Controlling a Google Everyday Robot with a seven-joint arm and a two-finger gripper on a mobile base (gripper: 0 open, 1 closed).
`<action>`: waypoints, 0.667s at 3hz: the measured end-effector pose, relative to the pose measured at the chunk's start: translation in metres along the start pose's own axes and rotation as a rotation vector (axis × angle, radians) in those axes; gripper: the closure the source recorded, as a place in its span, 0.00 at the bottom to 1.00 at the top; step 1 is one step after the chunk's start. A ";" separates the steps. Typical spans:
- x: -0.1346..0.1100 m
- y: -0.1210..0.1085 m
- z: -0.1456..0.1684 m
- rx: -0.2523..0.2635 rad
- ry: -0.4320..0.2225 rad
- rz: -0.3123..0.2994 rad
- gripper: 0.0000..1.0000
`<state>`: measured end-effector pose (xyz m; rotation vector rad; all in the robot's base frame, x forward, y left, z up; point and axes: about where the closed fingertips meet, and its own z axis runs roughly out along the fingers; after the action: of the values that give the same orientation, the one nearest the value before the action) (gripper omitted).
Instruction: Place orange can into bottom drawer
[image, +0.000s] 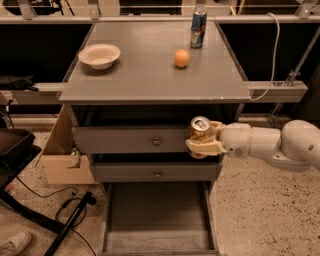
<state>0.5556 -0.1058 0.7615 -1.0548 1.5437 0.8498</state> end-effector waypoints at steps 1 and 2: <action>0.046 0.003 0.023 -0.043 -0.021 0.005 1.00; 0.108 0.008 0.041 -0.064 -0.064 -0.041 1.00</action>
Offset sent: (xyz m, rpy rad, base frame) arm -0.0054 0.0196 -0.1974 0.0727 -0.1419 0.1040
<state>0.5546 -0.0870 0.6469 -1.0918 1.4449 0.9011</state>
